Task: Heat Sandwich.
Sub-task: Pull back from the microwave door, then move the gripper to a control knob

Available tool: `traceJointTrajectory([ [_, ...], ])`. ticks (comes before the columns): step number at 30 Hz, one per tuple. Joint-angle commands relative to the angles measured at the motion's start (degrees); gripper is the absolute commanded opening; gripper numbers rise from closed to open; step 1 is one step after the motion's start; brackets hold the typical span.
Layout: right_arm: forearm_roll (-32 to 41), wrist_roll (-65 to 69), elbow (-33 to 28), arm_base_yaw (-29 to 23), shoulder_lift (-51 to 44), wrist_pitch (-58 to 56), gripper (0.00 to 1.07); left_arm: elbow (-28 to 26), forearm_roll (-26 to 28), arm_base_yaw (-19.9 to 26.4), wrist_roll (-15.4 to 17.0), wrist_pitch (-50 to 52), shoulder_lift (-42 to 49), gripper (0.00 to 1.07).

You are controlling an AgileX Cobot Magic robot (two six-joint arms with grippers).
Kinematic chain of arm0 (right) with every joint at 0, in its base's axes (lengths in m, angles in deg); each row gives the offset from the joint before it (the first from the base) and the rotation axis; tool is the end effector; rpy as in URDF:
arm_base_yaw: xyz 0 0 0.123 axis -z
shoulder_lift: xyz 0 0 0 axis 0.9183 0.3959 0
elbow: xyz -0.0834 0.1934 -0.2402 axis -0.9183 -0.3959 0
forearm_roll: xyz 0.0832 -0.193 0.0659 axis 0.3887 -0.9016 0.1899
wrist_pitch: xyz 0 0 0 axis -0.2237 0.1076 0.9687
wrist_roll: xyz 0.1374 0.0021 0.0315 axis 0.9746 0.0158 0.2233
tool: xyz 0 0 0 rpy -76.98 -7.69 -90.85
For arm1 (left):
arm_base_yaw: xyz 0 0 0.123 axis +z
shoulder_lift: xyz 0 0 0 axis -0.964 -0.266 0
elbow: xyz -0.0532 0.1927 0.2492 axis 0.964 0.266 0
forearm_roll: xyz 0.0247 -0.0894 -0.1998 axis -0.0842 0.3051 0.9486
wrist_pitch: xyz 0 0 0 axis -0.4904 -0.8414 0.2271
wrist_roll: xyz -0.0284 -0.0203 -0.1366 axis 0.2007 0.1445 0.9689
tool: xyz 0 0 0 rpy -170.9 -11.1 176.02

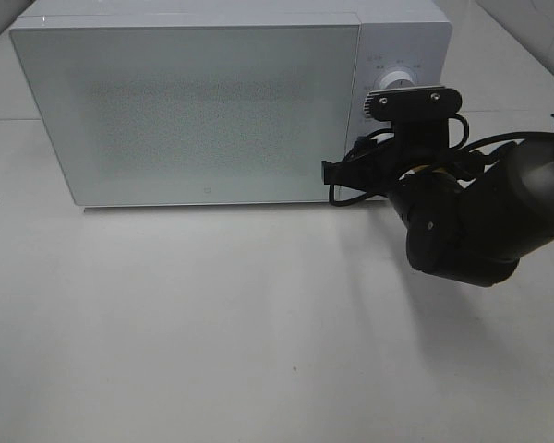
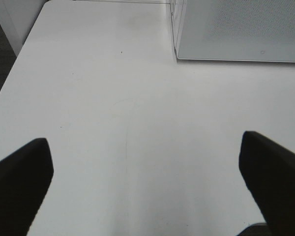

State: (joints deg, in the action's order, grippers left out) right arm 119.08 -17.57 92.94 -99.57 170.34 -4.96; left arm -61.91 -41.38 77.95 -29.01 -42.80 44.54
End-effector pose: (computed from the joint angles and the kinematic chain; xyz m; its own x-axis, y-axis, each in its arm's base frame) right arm 0.3719 0.1492 0.1803 -0.1708 -0.0762 -0.9824 -0.0026 0.9970 -0.0769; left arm -0.0257 -0.0112 0.2427 -0.4482 -0.0425 -0.8929 -0.0047 0.9990 -0.0452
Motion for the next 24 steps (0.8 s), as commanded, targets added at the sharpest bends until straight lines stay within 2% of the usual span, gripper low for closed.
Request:
traceJointTrajectory([
  [1, -0.4, -0.4, 0.3, 0.3, -0.3, 0.2, 0.27, 0.1, 0.6, 0.1, -0.2, 0.2, 1.0, 0.98],
  [2, -0.4, -0.4, 0.3, 0.3, -0.3, 0.2, 0.15, 0.1, 0.6, 0.1, -0.2, 0.2, 1.0, 0.98],
  [6, -0.4, -0.6, 0.3, 0.3, -0.3, 0.2, 0.03, 0.1, 0.6, 0.1, -0.2, 0.2, 1.0, 0.98],
  [24, -0.3, 2.3, 0.3, 0.3, -0.3, 0.5, 0.06, 0.1, 0.6, 0.1, -0.2, 0.2, 1.0, 0.98],
])
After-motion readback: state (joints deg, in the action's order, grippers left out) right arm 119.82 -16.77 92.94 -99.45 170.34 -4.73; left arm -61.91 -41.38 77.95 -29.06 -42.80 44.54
